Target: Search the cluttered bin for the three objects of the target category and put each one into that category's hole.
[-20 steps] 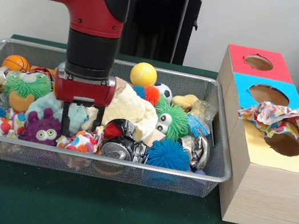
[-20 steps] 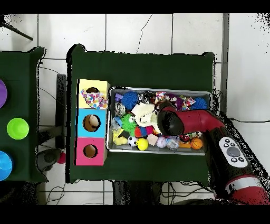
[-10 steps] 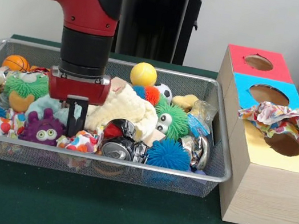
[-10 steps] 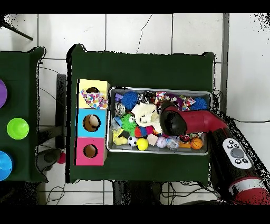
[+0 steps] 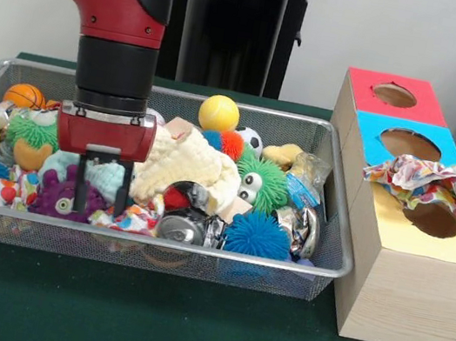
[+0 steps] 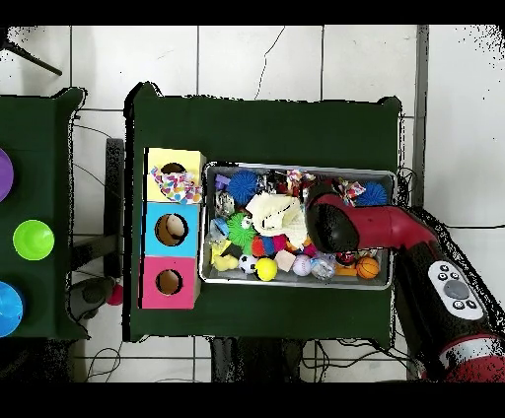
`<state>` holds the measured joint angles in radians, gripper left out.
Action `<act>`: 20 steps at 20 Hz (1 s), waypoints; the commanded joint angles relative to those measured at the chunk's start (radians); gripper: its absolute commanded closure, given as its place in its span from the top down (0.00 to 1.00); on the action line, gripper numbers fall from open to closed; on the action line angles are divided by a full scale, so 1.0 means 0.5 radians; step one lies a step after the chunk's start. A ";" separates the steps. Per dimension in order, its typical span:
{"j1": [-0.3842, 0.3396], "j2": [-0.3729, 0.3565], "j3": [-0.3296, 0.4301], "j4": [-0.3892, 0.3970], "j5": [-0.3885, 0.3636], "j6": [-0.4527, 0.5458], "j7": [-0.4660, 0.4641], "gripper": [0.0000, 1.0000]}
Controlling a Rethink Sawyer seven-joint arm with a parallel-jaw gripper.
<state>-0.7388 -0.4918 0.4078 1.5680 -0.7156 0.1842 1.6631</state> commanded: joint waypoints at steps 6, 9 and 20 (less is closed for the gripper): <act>-0.055 0.060 0.171 0.047 0.059 -0.099 0.167 1.00; -0.061 0.074 0.170 0.057 0.097 -0.086 0.192 1.00; -0.097 0.196 0.190 0.163 0.374 -0.051 0.345 1.00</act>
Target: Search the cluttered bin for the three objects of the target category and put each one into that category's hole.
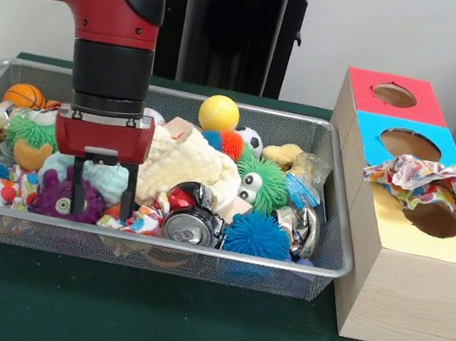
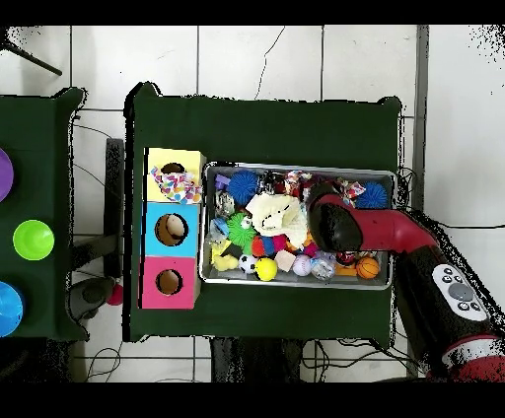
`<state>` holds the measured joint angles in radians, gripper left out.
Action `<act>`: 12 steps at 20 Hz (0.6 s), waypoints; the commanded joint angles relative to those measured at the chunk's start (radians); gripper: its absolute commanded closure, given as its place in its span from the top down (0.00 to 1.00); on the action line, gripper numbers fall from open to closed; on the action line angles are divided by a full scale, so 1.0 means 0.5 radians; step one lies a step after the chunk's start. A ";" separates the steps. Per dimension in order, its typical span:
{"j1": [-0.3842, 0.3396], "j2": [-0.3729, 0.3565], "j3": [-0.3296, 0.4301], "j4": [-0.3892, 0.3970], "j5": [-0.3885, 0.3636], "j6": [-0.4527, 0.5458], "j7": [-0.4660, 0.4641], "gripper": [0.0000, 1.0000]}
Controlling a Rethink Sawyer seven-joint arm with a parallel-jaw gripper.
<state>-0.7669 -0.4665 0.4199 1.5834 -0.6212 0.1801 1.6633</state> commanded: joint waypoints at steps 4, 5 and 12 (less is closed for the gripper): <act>-0.034 0.186 0.154 0.187 0.294 -0.071 0.389 1.00; -0.030 0.186 0.149 0.195 0.308 -0.081 0.388 1.00; -0.013 0.196 0.127 0.268 0.446 -0.133 0.437 1.00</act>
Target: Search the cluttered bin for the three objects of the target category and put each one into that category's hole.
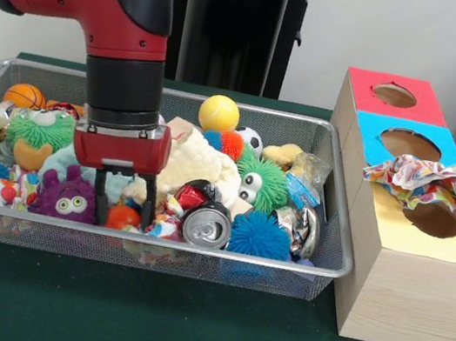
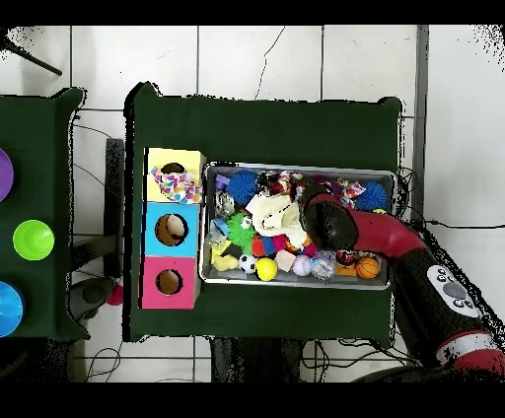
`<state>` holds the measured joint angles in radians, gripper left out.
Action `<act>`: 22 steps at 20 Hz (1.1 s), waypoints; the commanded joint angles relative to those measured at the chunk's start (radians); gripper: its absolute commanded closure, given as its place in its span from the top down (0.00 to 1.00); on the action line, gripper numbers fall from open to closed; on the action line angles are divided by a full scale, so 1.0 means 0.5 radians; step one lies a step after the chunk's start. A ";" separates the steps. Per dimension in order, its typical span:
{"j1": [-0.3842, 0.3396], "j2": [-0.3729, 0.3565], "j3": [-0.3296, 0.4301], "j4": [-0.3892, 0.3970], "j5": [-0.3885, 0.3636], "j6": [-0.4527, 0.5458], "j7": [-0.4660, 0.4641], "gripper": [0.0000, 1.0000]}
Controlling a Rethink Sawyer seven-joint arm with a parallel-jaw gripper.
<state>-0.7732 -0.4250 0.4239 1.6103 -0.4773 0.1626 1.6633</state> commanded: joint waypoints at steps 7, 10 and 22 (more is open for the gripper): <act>0.007 0.106 0.112 0.238 0.217 -0.096 0.348 1.00; 0.009 0.112 0.104 0.236 0.212 -0.119 0.325 1.00; -0.003 0.122 0.131 0.271 0.263 -0.177 0.344 1.00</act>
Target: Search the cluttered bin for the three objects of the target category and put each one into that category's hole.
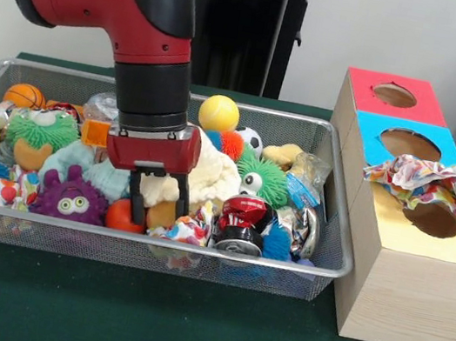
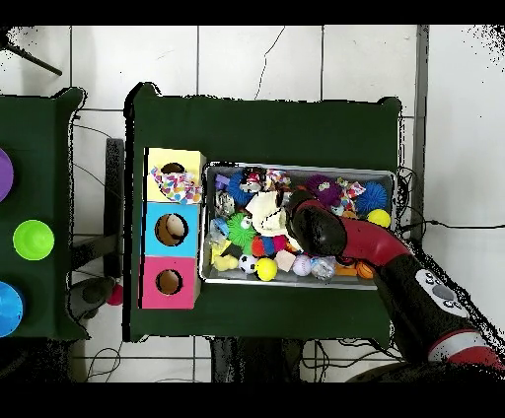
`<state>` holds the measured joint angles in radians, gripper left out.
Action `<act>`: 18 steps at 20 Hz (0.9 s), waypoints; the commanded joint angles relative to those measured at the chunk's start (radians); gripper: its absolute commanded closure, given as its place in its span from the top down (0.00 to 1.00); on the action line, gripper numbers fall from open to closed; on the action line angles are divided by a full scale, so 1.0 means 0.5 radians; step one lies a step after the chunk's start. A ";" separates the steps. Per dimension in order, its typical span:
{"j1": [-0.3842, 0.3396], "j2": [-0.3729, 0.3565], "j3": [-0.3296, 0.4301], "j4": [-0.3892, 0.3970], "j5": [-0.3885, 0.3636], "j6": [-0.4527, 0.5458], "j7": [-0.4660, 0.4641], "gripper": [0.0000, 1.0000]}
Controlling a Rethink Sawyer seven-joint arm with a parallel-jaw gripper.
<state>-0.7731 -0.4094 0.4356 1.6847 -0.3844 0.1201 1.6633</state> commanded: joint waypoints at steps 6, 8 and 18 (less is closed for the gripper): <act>0.015 0.021 0.121 0.173 0.084 -0.214 0.398 1.00; 0.014 0.003 0.139 0.194 0.092 -0.247 0.411 1.00; 0.000 -0.019 0.188 0.197 0.013 -0.400 0.331 1.00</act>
<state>-0.7731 -0.4164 0.4587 1.7521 -0.3782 -0.0177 1.6633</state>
